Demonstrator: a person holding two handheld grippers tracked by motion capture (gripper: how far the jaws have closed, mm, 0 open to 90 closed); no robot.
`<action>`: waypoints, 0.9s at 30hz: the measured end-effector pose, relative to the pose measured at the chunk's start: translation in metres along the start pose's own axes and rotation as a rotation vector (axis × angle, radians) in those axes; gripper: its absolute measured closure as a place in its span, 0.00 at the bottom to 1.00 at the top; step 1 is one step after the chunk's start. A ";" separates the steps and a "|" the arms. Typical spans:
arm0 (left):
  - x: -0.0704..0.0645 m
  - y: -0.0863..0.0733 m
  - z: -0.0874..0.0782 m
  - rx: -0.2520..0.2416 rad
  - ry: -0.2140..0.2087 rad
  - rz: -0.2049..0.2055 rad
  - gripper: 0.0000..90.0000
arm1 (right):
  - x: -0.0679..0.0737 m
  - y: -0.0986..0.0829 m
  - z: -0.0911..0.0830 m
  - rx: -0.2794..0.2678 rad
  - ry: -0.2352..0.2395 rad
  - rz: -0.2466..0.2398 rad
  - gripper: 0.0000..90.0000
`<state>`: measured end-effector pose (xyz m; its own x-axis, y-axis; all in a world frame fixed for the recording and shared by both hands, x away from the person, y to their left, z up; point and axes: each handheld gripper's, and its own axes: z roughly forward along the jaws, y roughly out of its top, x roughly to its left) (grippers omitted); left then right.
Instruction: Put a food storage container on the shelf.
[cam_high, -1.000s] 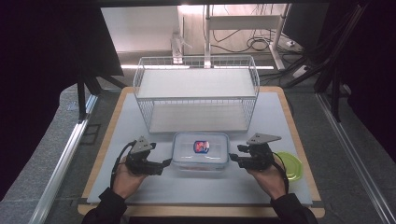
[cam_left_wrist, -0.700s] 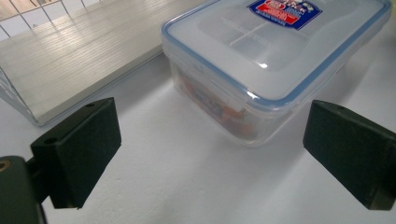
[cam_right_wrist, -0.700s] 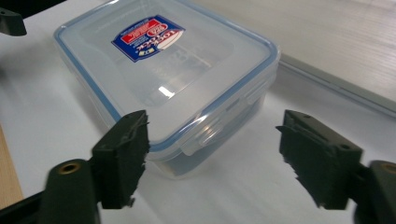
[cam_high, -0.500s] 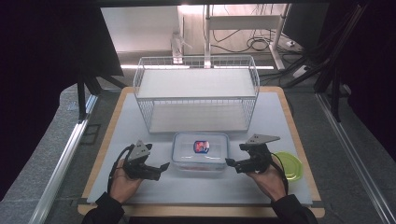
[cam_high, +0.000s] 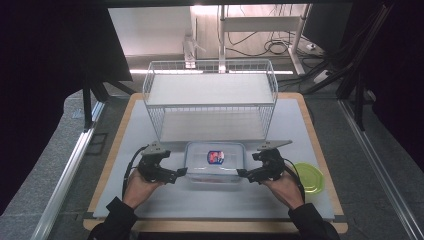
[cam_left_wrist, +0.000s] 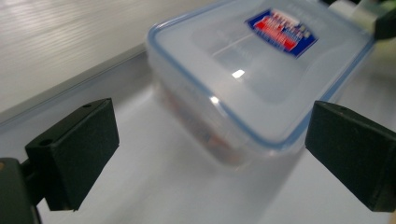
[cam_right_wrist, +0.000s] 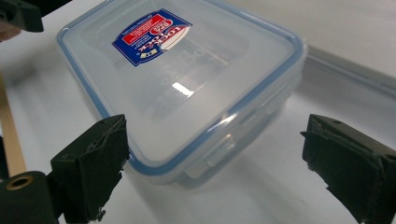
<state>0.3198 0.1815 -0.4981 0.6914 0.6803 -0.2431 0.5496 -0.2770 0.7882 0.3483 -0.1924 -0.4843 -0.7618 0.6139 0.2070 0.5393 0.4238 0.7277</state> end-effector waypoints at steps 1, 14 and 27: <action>0.002 0.002 0.004 0.011 -0.015 -0.008 0.03 | 0.000 0.001 0.002 0.006 0.007 0.003 0.05; 0.017 0.011 0.046 0.110 -0.216 -0.085 0.00 | -0.017 0.009 0.028 0.068 0.150 0.191 0.07; 0.007 0.002 0.021 0.108 -0.208 -0.088 0.22 | -0.015 0.006 0.015 0.084 0.195 0.227 0.28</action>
<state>0.3355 0.1719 -0.5104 0.7143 0.5535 -0.4283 0.6510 -0.3011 0.6968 0.3683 -0.1892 -0.4933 -0.6685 0.5635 0.4853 0.7251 0.3491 0.5935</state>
